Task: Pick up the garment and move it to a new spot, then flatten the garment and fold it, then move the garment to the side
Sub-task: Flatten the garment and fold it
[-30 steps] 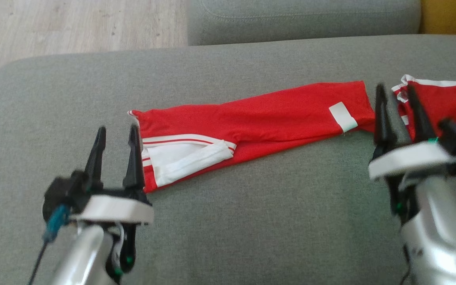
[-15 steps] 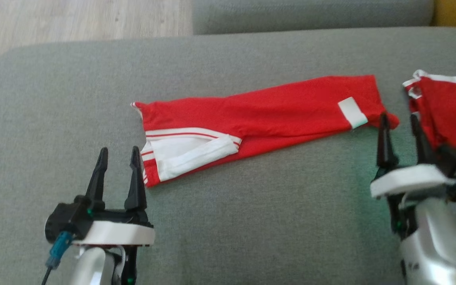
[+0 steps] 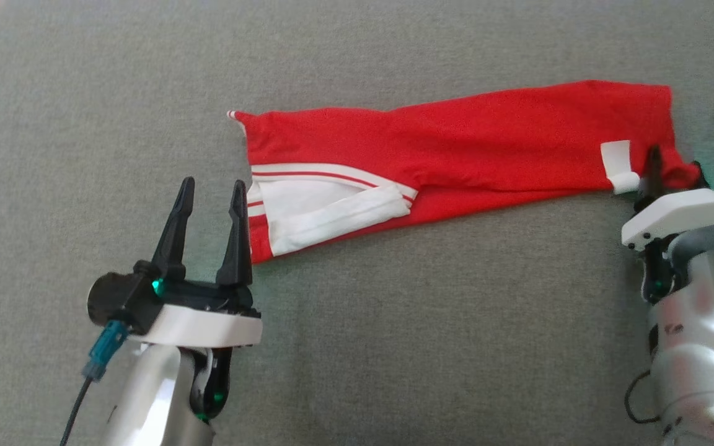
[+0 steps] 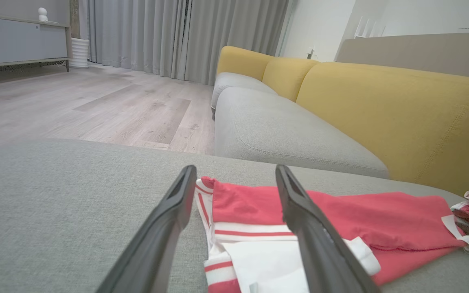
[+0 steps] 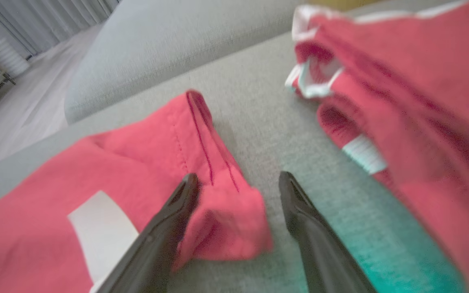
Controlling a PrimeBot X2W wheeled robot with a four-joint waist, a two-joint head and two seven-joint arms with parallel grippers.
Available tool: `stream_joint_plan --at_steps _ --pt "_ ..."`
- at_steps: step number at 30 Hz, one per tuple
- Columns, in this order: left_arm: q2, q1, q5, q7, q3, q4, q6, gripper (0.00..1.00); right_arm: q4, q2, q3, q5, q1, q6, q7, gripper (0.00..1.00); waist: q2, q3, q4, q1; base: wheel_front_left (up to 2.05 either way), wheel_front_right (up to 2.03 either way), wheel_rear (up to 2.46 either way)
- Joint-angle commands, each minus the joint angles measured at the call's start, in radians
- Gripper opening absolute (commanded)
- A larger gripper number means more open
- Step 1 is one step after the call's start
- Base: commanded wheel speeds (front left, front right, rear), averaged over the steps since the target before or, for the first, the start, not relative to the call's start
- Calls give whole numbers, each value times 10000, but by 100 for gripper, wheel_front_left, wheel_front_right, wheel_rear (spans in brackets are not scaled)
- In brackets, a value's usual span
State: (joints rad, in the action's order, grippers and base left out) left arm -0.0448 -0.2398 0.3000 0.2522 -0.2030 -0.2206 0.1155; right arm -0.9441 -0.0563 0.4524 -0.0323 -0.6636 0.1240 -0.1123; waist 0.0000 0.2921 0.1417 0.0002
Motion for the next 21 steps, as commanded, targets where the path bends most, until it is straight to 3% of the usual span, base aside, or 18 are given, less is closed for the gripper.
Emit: stream_joint_plan --at_steps 1,5,6,7,14,21 --pt "-58 -353 108 95 248 365 42 100 -40 32 -42 301 -413 67 24 100 0 166 142 -2 0 0 0" --pt "-57 -422 126 95 295 335 54 100 -845 46 206 671 -773 67 -131 100 0 199 120 -2 0 0 0" --pt "-57 -428 127 95 325 312 55 100 -1036 50 149 701 -859 67 -198 72 0 175 89 -2 0 0 0" --pt "-56 -435 133 95 349 289 53 100 -1211 52 32 731 -937 67 -301 0 0 152 60 -2 0 0 0" --pt "-56 -364 120 95 403 182 51 100 -2075 58 -845 312 -1277 67 -1219 0 0 -261 -321 -2 0 0 0" --pt "-55 -134 108 95 497 141 64 100 -1517 59 -794 -96 -933 67 -1471 0 0 -830 -693 -2 0 0 0"
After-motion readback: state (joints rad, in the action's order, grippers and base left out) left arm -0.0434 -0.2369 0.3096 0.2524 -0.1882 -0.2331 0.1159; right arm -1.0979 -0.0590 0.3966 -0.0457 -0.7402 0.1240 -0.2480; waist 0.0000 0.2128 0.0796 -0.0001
